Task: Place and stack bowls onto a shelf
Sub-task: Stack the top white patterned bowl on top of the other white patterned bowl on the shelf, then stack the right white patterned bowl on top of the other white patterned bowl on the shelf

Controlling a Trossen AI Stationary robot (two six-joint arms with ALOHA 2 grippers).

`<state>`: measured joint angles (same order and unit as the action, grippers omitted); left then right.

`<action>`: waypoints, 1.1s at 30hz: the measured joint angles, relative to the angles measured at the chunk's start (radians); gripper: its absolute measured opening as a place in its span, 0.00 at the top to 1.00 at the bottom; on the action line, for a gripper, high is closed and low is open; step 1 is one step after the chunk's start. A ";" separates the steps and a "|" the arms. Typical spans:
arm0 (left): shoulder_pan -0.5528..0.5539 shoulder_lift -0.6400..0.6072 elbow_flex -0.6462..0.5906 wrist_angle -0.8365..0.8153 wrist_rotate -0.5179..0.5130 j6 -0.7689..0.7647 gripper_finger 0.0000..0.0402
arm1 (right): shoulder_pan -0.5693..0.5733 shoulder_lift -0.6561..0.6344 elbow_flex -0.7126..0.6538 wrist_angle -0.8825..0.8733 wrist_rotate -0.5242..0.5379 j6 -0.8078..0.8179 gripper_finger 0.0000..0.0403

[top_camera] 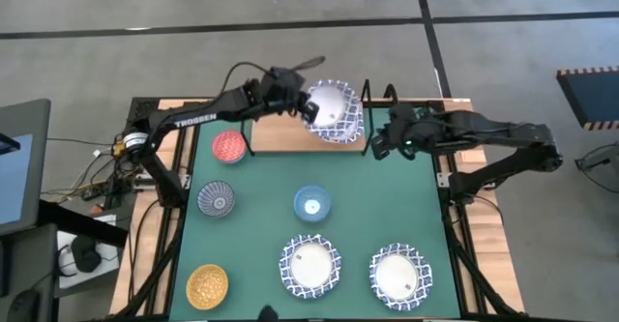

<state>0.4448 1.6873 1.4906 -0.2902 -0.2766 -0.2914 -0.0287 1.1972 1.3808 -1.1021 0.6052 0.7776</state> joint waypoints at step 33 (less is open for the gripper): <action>0.091 0.212 0.000 -0.018 0.186 0.003 0.45 | 0.055 -0.013 -0.013 -0.255 -0.115 0.161 0.60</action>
<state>0.5358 1.8992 1.4902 -0.3084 -0.0910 -0.2882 0.0267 1.1843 1.3673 -1.3569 0.4903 0.9389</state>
